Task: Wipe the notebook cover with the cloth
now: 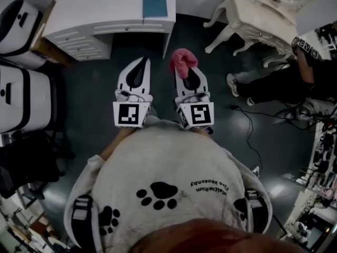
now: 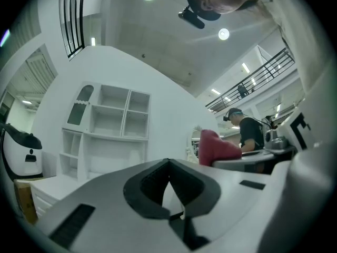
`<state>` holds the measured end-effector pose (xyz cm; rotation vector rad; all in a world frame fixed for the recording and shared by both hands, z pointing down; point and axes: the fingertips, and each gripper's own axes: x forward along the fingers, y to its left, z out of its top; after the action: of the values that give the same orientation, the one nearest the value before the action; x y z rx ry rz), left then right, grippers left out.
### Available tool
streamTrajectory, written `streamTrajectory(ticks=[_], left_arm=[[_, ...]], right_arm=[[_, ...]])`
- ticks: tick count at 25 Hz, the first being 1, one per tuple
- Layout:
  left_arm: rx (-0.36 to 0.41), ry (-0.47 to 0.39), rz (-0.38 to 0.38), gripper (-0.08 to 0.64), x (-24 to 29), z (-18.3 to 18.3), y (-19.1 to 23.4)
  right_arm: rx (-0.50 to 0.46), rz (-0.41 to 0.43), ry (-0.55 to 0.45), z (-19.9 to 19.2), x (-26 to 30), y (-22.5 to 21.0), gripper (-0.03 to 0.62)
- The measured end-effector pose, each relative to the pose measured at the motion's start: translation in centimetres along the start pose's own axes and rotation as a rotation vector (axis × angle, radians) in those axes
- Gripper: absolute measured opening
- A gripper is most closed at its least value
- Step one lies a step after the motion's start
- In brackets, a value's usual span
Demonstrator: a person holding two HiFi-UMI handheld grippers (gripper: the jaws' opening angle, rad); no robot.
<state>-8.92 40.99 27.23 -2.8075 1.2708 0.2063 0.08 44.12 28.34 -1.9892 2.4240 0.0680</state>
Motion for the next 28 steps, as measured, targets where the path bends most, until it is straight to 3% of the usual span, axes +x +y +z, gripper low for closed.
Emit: streamTrajectory(ticks=[12,28], left_arm=[[0.01,0.016,-0.077,0.012,11.3,-2.0,8.0],[-0.039,0.047,-0.103,0.012,13.8,-3.7,11.6]], right_arm=[[0.023,-0.078,0.017,-1.6,12.6,-4.0,0.063],[0.016,-0.106,0.03,-1.7,17.2,-4.2,0.063]])
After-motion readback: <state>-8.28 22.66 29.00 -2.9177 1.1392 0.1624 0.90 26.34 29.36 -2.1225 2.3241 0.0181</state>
